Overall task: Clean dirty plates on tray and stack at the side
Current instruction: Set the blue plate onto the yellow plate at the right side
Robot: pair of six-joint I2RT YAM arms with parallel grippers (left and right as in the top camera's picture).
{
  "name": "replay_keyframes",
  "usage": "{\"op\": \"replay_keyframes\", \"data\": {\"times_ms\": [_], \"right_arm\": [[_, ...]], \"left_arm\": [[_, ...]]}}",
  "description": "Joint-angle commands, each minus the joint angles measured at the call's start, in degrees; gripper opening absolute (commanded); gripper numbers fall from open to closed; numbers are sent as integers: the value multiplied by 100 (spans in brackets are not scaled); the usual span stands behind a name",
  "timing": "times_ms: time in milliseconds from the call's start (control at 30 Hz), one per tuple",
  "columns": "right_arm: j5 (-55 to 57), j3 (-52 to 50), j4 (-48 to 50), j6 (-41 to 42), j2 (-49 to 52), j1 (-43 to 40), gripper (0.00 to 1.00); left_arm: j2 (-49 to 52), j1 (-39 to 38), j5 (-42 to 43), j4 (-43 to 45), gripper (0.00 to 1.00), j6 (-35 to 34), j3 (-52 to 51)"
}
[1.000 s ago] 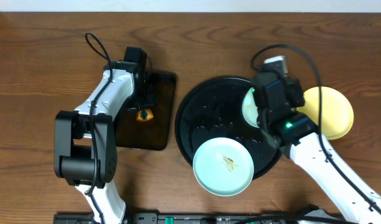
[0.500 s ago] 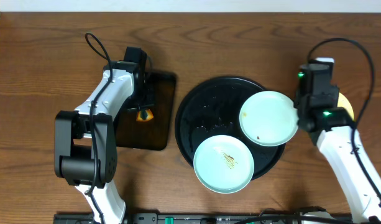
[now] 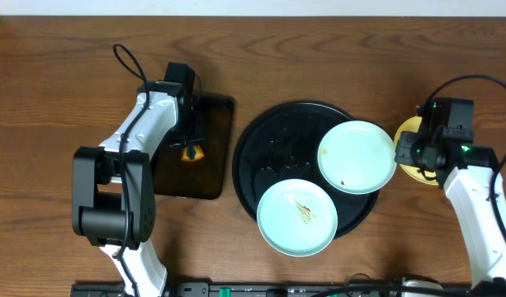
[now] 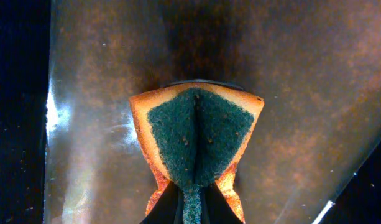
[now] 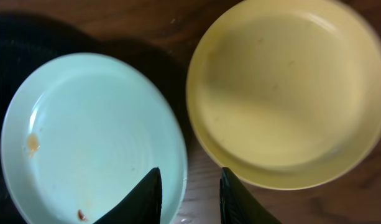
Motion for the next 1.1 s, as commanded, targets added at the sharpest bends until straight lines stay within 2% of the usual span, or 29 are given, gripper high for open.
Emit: {"op": "replay_keyframes", "data": {"times_ms": [0, 367, 433, 500, 533, 867, 1067], "right_arm": [[-258, -175, -15, 107, 208, -42, 28], [-114, -417, 319, 321, 990, -42, 27], [-164, -417, 319, 321, 1150, -42, 19], [-179, -417, 363, 319, 1248, -42, 4], [-192, -417, 393, 321, 1263, -42, 1], [-188, -293, 658, 330, 807, -140, 1], [367, -175, 730, 922, 232, -664, 1]], "left_arm": [[-83, 2, 20, -57, 8, -68, 24], [-83, 2, 20, -81, 8, -68, 24], [-83, 2, 20, -81, 8, -68, 24], [-83, 2, 20, -83, 8, -68, 24], [-83, 2, 20, -83, 8, -68, 24], [-83, 2, 20, -87, 8, -68, 24], [-83, 2, 20, -103, 8, -68, 24]]}}
